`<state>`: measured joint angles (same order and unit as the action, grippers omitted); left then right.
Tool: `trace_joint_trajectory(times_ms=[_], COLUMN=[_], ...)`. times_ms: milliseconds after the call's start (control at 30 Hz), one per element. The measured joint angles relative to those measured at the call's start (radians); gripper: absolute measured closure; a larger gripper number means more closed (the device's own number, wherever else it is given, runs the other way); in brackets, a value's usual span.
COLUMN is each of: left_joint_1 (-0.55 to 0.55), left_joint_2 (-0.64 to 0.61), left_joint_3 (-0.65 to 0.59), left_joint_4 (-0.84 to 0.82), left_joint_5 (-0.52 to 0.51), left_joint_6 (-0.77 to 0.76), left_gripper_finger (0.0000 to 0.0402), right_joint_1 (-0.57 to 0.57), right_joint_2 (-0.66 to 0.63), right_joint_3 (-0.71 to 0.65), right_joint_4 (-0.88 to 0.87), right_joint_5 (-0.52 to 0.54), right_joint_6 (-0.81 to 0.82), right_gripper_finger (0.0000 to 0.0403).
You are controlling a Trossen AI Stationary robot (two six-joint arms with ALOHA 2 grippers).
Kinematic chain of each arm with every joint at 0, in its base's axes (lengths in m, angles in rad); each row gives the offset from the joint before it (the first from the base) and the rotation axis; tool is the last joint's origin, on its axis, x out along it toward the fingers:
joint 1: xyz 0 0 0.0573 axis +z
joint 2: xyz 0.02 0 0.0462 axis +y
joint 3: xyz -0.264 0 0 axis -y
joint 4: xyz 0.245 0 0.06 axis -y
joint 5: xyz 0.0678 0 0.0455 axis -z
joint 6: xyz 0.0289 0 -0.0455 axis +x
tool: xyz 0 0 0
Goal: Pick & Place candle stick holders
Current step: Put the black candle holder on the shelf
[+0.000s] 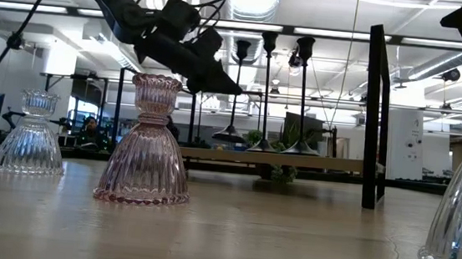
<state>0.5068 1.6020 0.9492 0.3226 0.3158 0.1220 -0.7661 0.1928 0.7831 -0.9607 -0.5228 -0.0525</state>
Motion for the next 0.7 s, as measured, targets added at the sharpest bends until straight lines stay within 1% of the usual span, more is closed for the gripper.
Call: trace_joint_trajectory(times_ms=[167, 300, 467, 700], left_joint_1=[0.016, 0.034, 0.058, 0.105], left_joint_2=[0.002, 0.002, 0.002, 0.024], left_joint_3=[0.004, 0.008, 0.042, 0.07], left_joint_4=[-0.008, 0.009, 0.016, 0.013], left_joint_5=[0.072, 0.186, 0.333, 0.456], left_joint_6=[0.046, 0.072, 0.112, 0.139], left_gripper_finger=[0.0385, 0.0385, 0.0385, 0.0385], right_joint_1=[0.0, 0.0, 0.0, 0.0], right_joint_2=[0.0, 0.0, 0.0, 0.0], right_joint_3=[0.0, 0.0, 0.0, 0.0], right_joint_4=[0.0, 0.0, 0.0, 0.0], right_joint_5=[0.0, 0.0, 0.0, 0.0], right_joint_6=[0.0, 0.0, 0.0, 0.0], right_gripper_finger=[0.0394, 0.0394, 0.0394, 0.0394])
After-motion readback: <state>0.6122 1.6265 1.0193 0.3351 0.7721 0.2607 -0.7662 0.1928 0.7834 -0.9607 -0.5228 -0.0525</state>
